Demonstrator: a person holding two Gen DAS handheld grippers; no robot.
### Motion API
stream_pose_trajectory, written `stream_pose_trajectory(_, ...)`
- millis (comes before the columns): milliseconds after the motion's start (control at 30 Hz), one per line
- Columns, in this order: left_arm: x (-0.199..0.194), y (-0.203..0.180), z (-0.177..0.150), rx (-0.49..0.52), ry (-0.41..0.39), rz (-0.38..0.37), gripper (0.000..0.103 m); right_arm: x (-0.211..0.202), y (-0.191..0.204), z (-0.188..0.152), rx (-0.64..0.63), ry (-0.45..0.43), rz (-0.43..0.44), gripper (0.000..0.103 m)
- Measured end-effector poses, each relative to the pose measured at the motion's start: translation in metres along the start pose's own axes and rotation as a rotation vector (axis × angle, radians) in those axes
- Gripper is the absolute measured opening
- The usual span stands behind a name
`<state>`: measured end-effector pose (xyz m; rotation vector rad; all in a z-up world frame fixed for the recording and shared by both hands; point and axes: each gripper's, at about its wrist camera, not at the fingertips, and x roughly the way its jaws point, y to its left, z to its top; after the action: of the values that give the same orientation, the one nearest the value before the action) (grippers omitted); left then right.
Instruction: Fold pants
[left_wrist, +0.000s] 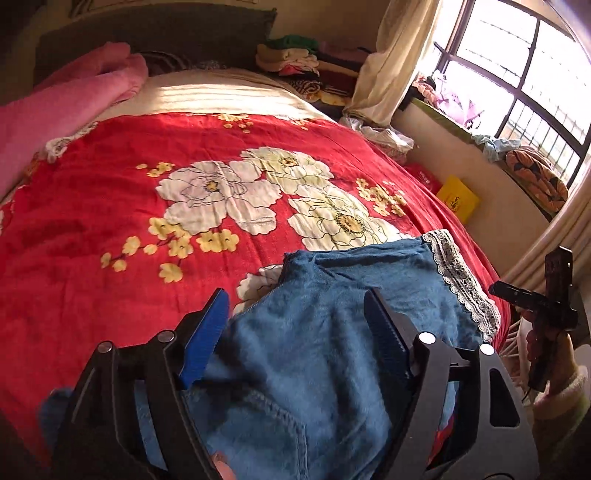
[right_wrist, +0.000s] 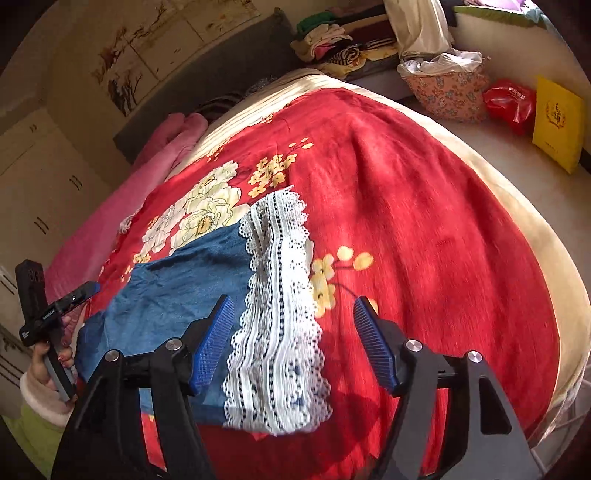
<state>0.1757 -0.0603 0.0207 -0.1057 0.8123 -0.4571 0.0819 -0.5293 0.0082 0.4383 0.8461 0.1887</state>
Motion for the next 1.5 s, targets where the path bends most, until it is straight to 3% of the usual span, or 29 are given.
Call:
stream_pose_trajectory(133, -0.05, 0.024, -0.038, -0.099, -0.04, 0.001, 0.073, -0.012, -0.007, -0.03, 0.04, 0.016, 0.005, 0.068)
stream_pose_trajectory(367, -0.116, 0.08, -0.094, -0.225, -0.077, 0.178, 0.077, -0.005, -0.01, -0.047, 0.104, 0.039, 0.028, 0.069)
stream_pose_trajectory(500, -0.118, 0.103, -0.118, -0.341, -0.056, 0.177, 0.077, 0.0, -0.011, -0.049, 0.143, 0.047, 0.034, 0.072)
stream_pose_trajectory(667, -0.085, 0.112, -0.127, -0.432, -0.003, 0.077, 0.078, 0.004, -0.011, -0.047, 0.18, 0.058, 0.062, 0.072)
stream_pose_trajectory(733, -0.073, 0.114, -0.129, -0.468, 0.013, 0.104, 0.078, 0.006, -0.009, -0.047, 0.185, 0.062, 0.077, 0.065)
stream_pose_trajectory(767, -0.068, 0.115, -0.128, -0.483, 0.013, 0.106, 0.071, 0.007, -0.007, -0.047, 0.179, 0.067, 0.088, 0.059)
stream_pose_trajectory(800, -0.065, 0.115, -0.127, -0.491, 0.012, 0.119, 0.044, 0.009, -0.005, -0.047, 0.17, 0.078, 0.086, 0.048)
stream_pose_trajectory(833, -0.064, 0.117, -0.125, -0.497, 0.014, 0.127, 0.035, 0.012, -0.002, -0.048, 0.156, 0.087, 0.085, 0.033)
stream_pose_trajectory(933, -0.067, 0.124, -0.121, -0.501, 0.007, 0.122, 0.029, 0.012, 0.007, -0.046, 0.104, 0.08, 0.105, 0.024)
stream_pose_trajectory(1067, -0.075, 0.119, -0.12, -0.432, -0.005, 0.172, 0.028, -0.009, 0.007, -0.041, 0.025, 0.037, 0.036, 0.024)
stream_pose_trajectory(1167, -0.071, 0.121, -0.128, -0.431, 0.001, 0.176, 0.029, -0.003, -0.002, -0.051, 0.003, 0.079, -0.03, 0.024)
stream_pose_trajectory(1267, -0.067, 0.121, -0.131, -0.411, -0.002, 0.199, 0.037, 0.002, -0.007, -0.058, 0.02, 0.068, -0.022, 0.025)
stream_pose_trajectory(1400, -0.072, 0.122, -0.129, -0.41, -0.01, 0.207, 0.045, 0.0, -0.004, -0.055, 0.019, 0.072, -0.022, 0.032)
stream_pose_trajectory(1500, -0.085, 0.114, -0.124, -0.38, -0.031, 0.233, 0.05, -0.018, -0.003, -0.053, 0.02, 0.032, -0.068, 0.05)
